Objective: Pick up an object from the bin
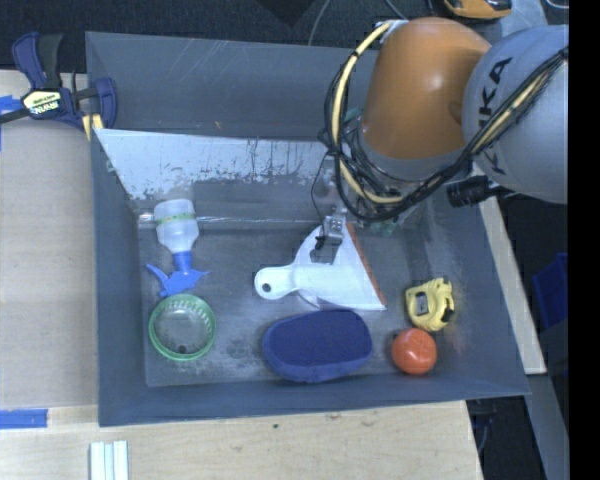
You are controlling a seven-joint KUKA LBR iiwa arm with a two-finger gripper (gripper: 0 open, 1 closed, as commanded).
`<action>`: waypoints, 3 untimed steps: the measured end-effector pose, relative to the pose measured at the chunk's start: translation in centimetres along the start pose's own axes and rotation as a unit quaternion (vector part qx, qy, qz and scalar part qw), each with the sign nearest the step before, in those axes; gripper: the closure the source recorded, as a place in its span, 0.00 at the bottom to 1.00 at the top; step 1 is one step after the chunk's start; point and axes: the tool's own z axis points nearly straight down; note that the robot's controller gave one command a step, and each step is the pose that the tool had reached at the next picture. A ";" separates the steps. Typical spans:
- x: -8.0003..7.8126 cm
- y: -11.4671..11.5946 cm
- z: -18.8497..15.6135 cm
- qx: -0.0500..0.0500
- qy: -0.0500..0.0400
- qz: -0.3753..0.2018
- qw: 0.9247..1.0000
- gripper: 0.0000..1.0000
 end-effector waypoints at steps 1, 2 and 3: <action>3.2 -3.1 14.5 0.000 -0.001 0.074 0.997 0.00; 3.2 -3.1 14.1 0.000 -0.002 0.074 0.997 1.00; 2.3 -0.6 4.0 0.000 -0.005 -0.130 0.991 1.00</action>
Offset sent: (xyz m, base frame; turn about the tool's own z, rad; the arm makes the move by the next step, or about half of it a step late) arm -0.0362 -0.0236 -0.1424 0.1469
